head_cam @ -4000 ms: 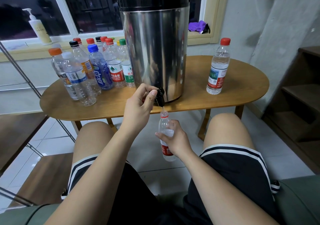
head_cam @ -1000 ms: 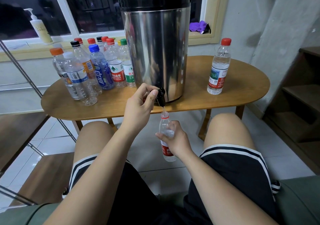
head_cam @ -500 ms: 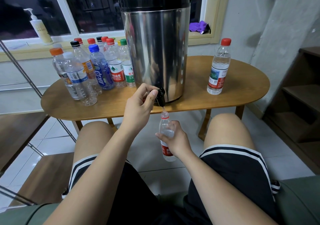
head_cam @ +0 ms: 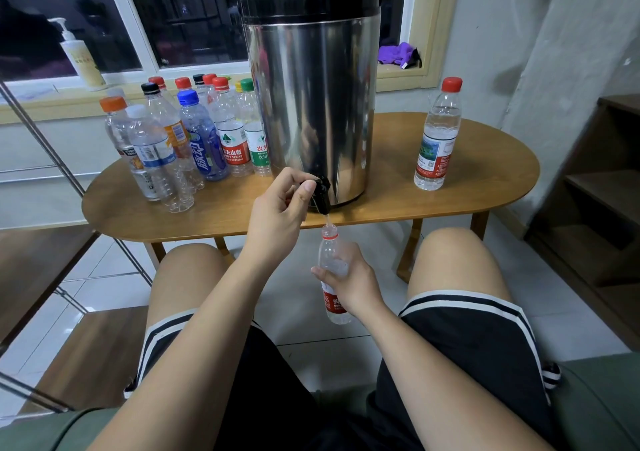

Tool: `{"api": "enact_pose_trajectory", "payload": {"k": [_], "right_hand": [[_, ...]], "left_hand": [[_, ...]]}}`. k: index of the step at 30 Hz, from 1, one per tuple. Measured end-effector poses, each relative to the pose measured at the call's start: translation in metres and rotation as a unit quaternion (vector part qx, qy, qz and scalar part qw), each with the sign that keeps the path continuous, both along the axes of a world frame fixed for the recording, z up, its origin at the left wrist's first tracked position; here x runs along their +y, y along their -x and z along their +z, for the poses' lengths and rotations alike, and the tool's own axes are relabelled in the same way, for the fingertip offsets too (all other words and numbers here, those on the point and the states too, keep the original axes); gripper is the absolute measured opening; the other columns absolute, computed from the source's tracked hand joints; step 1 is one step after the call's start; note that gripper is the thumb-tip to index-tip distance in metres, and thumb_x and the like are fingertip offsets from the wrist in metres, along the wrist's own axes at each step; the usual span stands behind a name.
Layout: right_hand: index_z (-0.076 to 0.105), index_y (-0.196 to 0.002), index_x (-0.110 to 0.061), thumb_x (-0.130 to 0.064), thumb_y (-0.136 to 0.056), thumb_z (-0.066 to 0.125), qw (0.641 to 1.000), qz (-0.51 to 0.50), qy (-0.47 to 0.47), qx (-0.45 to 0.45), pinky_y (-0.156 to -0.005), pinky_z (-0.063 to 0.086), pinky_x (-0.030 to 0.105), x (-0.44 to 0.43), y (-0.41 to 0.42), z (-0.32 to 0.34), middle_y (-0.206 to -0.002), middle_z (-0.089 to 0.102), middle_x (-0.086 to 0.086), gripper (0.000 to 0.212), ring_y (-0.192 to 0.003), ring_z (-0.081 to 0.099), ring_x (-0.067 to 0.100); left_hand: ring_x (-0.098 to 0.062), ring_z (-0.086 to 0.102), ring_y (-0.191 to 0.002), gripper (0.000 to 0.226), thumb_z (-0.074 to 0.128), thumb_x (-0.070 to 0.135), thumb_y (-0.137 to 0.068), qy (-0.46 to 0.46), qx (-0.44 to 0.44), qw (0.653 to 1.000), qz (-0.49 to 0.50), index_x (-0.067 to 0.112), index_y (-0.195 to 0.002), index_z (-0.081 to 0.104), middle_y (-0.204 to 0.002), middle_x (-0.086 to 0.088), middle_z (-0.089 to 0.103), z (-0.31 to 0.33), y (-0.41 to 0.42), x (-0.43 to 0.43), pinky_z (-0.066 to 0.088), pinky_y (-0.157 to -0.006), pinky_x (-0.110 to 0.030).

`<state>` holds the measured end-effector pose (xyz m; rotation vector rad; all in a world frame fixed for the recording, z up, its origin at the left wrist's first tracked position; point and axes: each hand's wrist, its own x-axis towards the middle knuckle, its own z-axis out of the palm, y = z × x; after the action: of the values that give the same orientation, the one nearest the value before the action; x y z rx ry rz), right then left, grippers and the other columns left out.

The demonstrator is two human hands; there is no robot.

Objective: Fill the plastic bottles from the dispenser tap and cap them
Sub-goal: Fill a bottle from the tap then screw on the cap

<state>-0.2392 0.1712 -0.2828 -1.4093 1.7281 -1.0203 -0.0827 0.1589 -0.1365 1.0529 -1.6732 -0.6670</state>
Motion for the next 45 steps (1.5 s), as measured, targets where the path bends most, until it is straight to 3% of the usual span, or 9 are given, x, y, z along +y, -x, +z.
{"api": "enact_pose_trajectory", "payload": {"k": [14,45], "right_hand": [[0.042,-0.143,-0.034,-0.067,-0.086,0.08,1.0,-0.004,-0.008,0.014,-0.088,0.048,0.033,-0.0011,0.0007,0.0027,-0.147,0.06,-0.003,0.076,-0.131,0.06,0.026],[0.043,-0.143,-0.032,-0.061,-0.088,0.082,1.0,-0.004,-0.006,0.007,-0.09,0.047,0.033,0.0025,0.0003,0.0073,-0.148,0.06,-0.002,0.074,-0.131,0.059,0.026]], "left_hand": [[-0.007,0.059,-0.072,0.015,0.057,0.043,-0.111,-0.002,-0.006,1.0,0.002,0.031,-0.112,0.067,-0.079,0.007,0.064,0.0,-0.0004,-0.0002,0.052,-0.067,-0.029],[-0.008,0.058,-0.07,0.013,0.057,0.04,-0.112,0.003,-0.012,1.0,0.005,0.031,-0.11,0.066,-0.076,0.009,0.064,0.0009,-0.0006,-0.0016,0.052,-0.067,-0.03]]}}
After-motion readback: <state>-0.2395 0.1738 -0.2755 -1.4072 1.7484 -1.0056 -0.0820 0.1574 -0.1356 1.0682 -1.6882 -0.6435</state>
